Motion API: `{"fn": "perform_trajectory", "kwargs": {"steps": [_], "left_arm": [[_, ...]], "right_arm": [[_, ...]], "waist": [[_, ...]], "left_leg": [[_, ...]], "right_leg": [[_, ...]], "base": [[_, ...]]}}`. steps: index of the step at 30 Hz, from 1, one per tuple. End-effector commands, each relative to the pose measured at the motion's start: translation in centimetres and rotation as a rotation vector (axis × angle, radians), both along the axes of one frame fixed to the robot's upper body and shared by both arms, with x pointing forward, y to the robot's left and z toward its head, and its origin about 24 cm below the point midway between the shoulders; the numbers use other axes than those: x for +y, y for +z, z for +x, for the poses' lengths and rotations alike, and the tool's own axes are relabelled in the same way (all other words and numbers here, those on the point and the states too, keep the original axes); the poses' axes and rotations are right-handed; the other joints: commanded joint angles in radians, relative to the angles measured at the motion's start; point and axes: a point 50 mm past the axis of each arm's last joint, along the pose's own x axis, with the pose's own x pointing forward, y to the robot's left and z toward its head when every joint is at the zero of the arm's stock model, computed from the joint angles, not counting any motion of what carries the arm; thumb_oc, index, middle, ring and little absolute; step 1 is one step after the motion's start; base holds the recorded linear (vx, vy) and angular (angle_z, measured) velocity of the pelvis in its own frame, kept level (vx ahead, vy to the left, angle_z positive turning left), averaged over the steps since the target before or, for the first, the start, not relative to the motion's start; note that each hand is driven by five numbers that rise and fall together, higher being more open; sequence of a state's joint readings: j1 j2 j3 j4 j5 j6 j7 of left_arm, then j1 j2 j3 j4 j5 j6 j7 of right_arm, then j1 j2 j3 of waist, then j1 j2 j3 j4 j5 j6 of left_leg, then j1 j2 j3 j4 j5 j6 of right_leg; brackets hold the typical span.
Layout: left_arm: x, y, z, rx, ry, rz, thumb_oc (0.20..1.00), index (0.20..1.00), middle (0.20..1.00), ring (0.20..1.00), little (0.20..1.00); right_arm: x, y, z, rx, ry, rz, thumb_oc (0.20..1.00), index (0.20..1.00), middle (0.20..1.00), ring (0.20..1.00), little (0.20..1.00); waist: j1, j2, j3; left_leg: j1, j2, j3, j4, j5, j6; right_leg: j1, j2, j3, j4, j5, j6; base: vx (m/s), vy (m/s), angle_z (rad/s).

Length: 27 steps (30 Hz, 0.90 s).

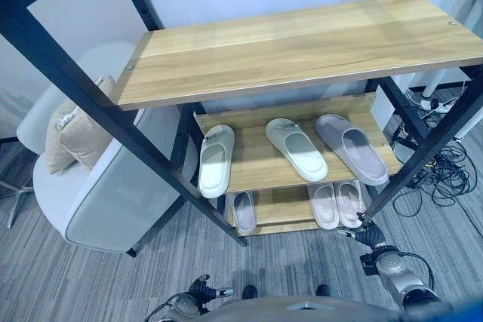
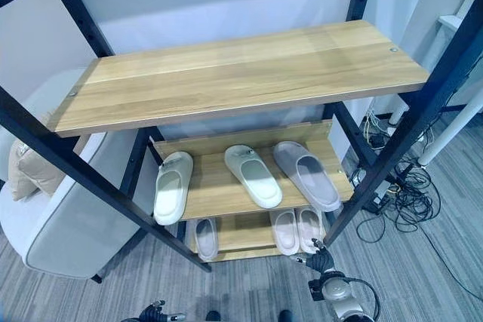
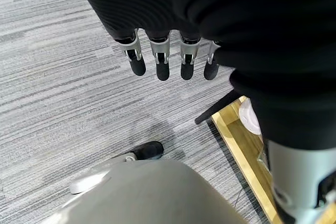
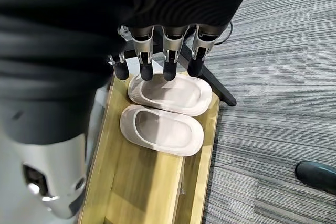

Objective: Arrange the slippers neatly on the shoe rack.

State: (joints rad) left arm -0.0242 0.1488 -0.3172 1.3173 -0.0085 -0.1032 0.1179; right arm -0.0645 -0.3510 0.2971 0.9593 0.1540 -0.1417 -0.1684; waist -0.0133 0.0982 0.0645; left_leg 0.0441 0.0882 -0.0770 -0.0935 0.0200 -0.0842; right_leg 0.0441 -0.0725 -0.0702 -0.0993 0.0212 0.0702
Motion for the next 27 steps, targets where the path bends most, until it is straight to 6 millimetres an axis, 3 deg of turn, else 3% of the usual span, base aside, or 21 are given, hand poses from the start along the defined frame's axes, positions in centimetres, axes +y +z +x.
{"fn": "perform_trajectory", "kwargs": {"steps": [1,4,7,14,16,20,27], "left_arm": [[0.0,0.4,2.0,-0.034,-0.081,0.032,1.000,1.000,1.000,1.000,1.000],[-0.6,0.2,1.8,-0.010,-0.178,0.038,1.000,1.000,1.000,1.000,1.000],[-1.3,0.6,3.1,-0.045,-0.262,0.047,1.000,1.000,1.000,1.000,1.000],[-2.4,1.1,5.1,-0.109,-0.329,0.036,1.000,1.000,1.000,1.000,1.000],[-2.5,1.2,5.2,-0.112,-0.349,0.038,1.000,1.000,1.000,1.000,1.000],[-2.5,0.9,4.5,-0.085,-0.384,0.047,1.000,1.000,1.000,1.000,1.000],[-2.6,0.7,3.9,-0.069,-0.382,0.036,1.000,1.000,1.000,1.000,1.000]], "right_arm": [[1.2,1.4,2.5,-0.147,-0.030,0.053,1.000,1.000,1.000,1.000,1.000],[3.2,2.2,4.0,-0.176,0.105,0.044,1.000,1.000,1.000,1.000,1.000],[4.1,3.3,5.0,-0.220,0.264,-0.063,1.000,1.000,1.000,1.000,1.000],[3.5,6.1,7.4,-0.364,0.213,-0.086,1.000,1.000,1.000,1.000,1.000],[4.4,6.8,7.9,-0.403,0.221,-0.042,1.000,1.000,1.000,1.000,1.000],[5.8,9.1,8.9,-0.524,0.302,-0.047,1.000,1.000,1.000,1.000,1.000],[6.2,12.4,10.0,-0.679,0.329,-0.074,1.000,1.000,1.000,1.000,1.000]], "waist": [[-0.001,-0.075,0.023],[0.002,-0.088,0.027],[0.006,-0.105,0.029],[0.001,-0.120,0.037],[0.001,-0.121,0.040],[-0.001,-0.122,0.045],[0.005,-0.119,0.036]], "left_leg": [[-0.021,-0.072,-0.017,0.006,-0.034,0.046],[-0.024,-0.074,-0.007,0.006,-0.037,0.046],[-0.019,-0.081,-0.005,0.006,-0.046,0.053],[-0.009,-0.099,0.002,0.006,-0.060,0.074],[-0.009,-0.104,0.005,0.006,-0.063,0.079],[-0.004,-0.111,0.004,0.006,-0.070,0.086],[0.001,-0.116,0.000,0.006,-0.073,0.088]], "right_leg": [[0.029,-0.046,-0.039,0.012,-0.053,0.069],[0.023,-0.049,-0.034,0.012,-0.048,0.072],[0.026,-0.055,-0.034,0.012,-0.043,0.075],[0.021,-0.072,-0.014,0.012,-0.023,0.081],[0.017,-0.077,-0.009,0.012,-0.018,0.085],[0.020,-0.084,-0.007,0.013,-0.014,0.088],[0.026,-0.089,-0.016,0.012,-0.019,0.089]], "base": [[-0.03,0.073,-0.01],[-0.03,0.080,-0.06],[0.02,0.089,-0.01],[0.02,0.071,-0.05],[0.01,0.076,-0.13],[0.02,0.049,-0.04],[0.04,0.027,0.00]]}}
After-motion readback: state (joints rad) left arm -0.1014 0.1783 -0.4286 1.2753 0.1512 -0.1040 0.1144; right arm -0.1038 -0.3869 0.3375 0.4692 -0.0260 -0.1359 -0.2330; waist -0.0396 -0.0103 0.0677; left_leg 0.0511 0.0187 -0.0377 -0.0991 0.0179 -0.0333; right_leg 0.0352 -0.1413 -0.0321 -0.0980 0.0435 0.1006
